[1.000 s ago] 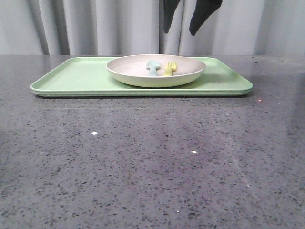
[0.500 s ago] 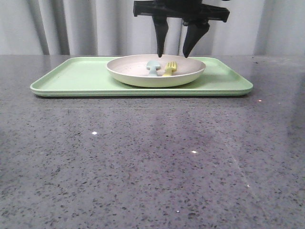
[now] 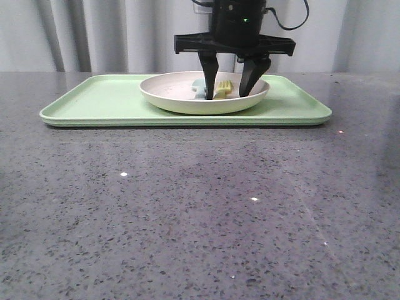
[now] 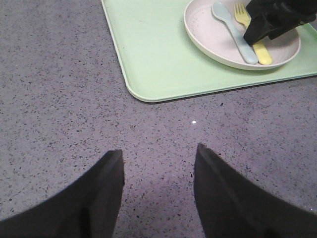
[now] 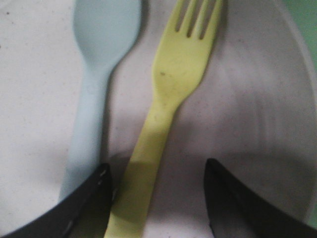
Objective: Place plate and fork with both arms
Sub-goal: 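Close the right gripper on the yellow fork handle, then lift the yellow fork out of the plate with the right gripper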
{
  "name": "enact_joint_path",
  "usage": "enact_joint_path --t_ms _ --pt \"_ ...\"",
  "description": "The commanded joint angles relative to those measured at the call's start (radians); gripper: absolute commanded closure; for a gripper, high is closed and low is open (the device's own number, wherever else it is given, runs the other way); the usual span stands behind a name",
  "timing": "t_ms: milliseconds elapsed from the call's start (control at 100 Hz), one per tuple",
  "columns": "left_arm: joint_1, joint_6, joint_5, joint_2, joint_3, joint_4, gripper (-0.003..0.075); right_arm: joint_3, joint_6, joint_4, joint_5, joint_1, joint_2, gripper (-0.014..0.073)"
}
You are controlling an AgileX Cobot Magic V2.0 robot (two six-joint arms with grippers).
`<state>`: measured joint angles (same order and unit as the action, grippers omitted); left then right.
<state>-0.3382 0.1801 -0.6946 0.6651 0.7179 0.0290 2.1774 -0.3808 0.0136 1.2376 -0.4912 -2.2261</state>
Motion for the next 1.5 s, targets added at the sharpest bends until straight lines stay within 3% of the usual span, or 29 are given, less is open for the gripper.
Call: enact_joint_path --t_ms 0,180,370,510,1490 --pt "0.001 0.01 0.061 -0.001 0.03 0.011 0.0389 0.032 0.0 -0.002 -0.021 0.004 0.059 0.017" --pt "0.001 0.01 0.061 -0.001 0.03 0.014 0.0389 0.032 0.0 -0.004 -0.024 0.004 0.056 0.0207" --pt "0.001 0.01 0.061 -0.001 0.03 0.014 0.0389 0.032 0.0 -0.004 -0.023 0.004 0.056 0.0419" --pt "0.001 0.01 0.061 -0.001 0.03 0.014 0.0389 0.032 0.0 -0.004 -0.023 0.005 0.056 0.0514" --pt "0.001 0.01 0.063 -0.001 0.03 0.014 0.0389 0.056 0.001 0.003 -0.016 0.006 0.115 0.0526"
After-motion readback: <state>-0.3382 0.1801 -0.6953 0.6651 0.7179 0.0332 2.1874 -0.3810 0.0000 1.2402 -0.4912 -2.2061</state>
